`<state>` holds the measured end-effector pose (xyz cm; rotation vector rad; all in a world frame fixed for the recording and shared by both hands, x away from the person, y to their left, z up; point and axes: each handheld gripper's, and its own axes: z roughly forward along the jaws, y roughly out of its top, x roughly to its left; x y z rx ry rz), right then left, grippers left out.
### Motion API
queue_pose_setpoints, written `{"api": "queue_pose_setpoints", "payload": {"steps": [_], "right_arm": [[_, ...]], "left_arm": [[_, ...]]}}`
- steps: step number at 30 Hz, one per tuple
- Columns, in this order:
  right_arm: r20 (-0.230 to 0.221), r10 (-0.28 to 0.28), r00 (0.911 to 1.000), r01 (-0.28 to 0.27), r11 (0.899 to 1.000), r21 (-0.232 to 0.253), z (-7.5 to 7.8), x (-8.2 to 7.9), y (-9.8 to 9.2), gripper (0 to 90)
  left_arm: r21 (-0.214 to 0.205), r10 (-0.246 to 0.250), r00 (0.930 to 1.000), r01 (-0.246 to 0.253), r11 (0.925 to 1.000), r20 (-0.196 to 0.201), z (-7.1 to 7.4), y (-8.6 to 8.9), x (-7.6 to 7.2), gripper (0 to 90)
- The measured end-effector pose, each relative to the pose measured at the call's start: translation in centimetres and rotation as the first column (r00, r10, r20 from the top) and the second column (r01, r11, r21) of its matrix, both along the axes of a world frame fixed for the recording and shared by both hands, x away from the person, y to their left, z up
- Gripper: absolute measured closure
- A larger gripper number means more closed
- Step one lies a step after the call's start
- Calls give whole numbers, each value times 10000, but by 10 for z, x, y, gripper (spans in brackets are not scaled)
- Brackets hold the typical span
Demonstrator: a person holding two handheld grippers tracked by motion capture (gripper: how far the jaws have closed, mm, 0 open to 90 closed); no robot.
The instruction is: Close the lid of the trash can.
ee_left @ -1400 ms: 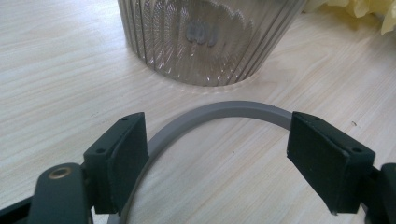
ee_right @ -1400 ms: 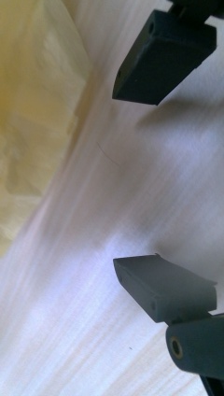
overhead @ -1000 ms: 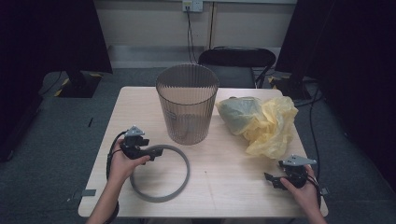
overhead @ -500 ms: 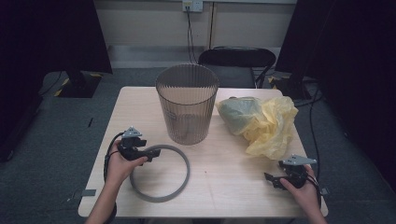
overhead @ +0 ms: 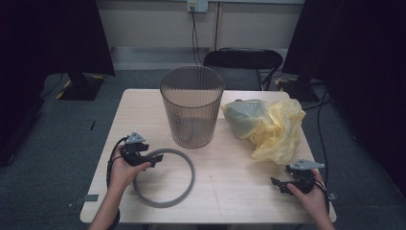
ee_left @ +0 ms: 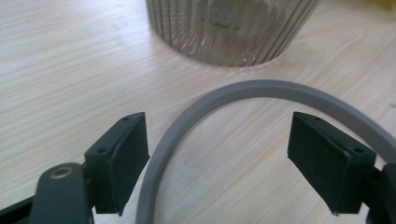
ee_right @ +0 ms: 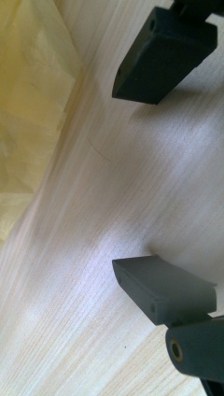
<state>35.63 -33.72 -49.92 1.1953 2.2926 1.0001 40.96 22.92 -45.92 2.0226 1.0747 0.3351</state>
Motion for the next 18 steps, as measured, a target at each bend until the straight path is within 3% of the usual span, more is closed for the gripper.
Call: {"api": "queue_pose_setpoints", "payload": {"steps": [2,5,10,18], "right_arm": [[0,0,10000,0,10000,0,0,0,0,144],[0,-2,10000,2,10000,2,0,0,0,144],[0,-2,10000,2,10000,1,0,0,0,144],[0,-8,10000,8,10000,1,0,0,0,145]], "left_arm": [[-13,40,10000,-40,10000,-14,-3,2,1,201],[428,55,10000,-54,9991,-22,-8,4,2,197],[677,96,10000,-95,9977,-7,-14,7,3,202],[746,77,9999,-82,9972,75,-21,7,5,215]]}}
